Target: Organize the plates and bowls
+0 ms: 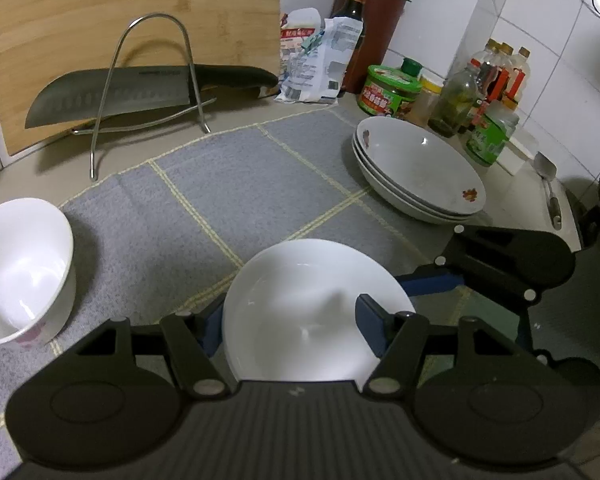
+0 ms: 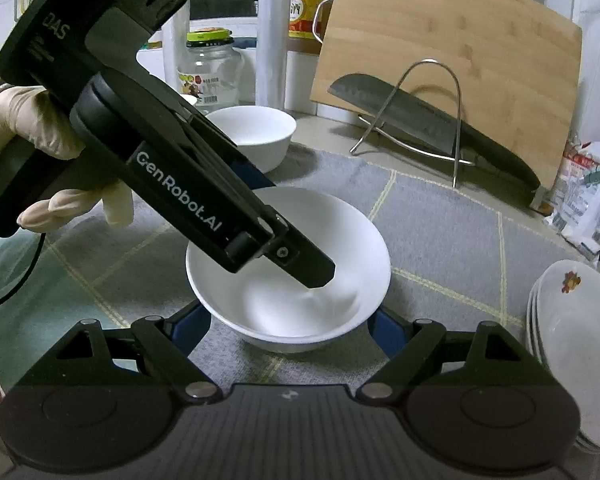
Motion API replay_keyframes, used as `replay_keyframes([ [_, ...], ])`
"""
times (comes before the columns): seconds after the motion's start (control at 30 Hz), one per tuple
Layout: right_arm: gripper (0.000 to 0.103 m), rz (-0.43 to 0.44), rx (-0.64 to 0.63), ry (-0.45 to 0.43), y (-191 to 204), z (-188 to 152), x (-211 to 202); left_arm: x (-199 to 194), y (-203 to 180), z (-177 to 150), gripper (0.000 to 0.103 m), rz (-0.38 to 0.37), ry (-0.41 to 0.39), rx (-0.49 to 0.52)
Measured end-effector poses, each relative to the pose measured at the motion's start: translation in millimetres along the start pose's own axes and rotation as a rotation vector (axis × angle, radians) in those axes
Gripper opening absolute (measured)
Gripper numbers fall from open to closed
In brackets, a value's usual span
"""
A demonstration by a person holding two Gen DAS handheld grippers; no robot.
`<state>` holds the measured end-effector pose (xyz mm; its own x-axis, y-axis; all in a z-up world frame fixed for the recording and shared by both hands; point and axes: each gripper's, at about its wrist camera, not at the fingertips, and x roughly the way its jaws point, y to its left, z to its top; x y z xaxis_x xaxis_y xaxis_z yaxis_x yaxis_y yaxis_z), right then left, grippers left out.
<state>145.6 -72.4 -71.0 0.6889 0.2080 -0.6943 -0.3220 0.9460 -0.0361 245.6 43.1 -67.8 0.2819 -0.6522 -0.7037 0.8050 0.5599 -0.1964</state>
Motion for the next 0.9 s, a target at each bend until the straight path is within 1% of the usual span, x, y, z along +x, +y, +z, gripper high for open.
replay_keyframes([
  [0.2,0.089,0.005,-0.001,0.002,0.5,1.6,2.5,2.7,4.1,-3.8,0.066,0.004,0.0,-0.007],
  [0.3,0.089,0.007,-0.005,0.003,0.5,1.4,2.5,3.6,3.9,-5.3,0.071,-0.002,-0.004,-0.006],
  [0.33,0.089,0.006,-0.009,0.003,0.7,1.2,2.6,3.7,3.2,-5.7,0.075,-0.006,-0.005,0.0],
  [0.37,0.089,0.003,-0.012,0.003,1.1,1.5,2.7,3.2,2.4,-6.2,0.081,-0.006,-0.01,0.004],
  [0.4,0.093,-0.004,-0.015,-0.003,1.4,2.0,2.4,2.7,1.3,-6.1,0.085,-0.001,-0.017,0.007],
  [0.43,0.1,-0.007,-0.014,-0.01,1.4,1.4,1.1,1.1,0.8,-6.7,0.09,0.003,-0.027,0.013],
  [0.47,0.103,-0.005,-0.008,-0.021,0.6,1.1,-0.8,-0.9,0.5,-7.1,0.093,0.005,-0.039,0.014],
  [0.5,0.103,-0.001,0.001,-0.032,-0.9,0.9,-3.0,-3.4,0.8,-7.4,0.094,0.008,-0.052,0.013],
  [0.57,0.103,0.006,0.014,-0.027,-4.2,1.0,-3.6,-9.0,1.4,-7.9,0.096,0.018,-0.079,0.009],
  [0.67,0.103,0.006,0.019,-0.021,-5.2,0.5,-4.3,-20.2,1.6,-10.6,0.097,0.046,-0.128,0.001],
  [0.73,0.103,-0.005,0.008,-0.023,-3.4,1.6,-5.7,-28.6,0.7,-14.2,0.102,0.084,-0.169,0.001],
  [0.83,0.103,-0.006,0.01,-0.041,-1.4,4.8,-10.1,-42.7,-1.3,-22.2,0.102,0.122,-0.225,0.004],
  [0.9,0.103,-0.007,0.021,-0.054,-1.7,7.0,-12.8,-51.1,-2.2,-28.1,0.102,0.18,-0.247,0.012],
])
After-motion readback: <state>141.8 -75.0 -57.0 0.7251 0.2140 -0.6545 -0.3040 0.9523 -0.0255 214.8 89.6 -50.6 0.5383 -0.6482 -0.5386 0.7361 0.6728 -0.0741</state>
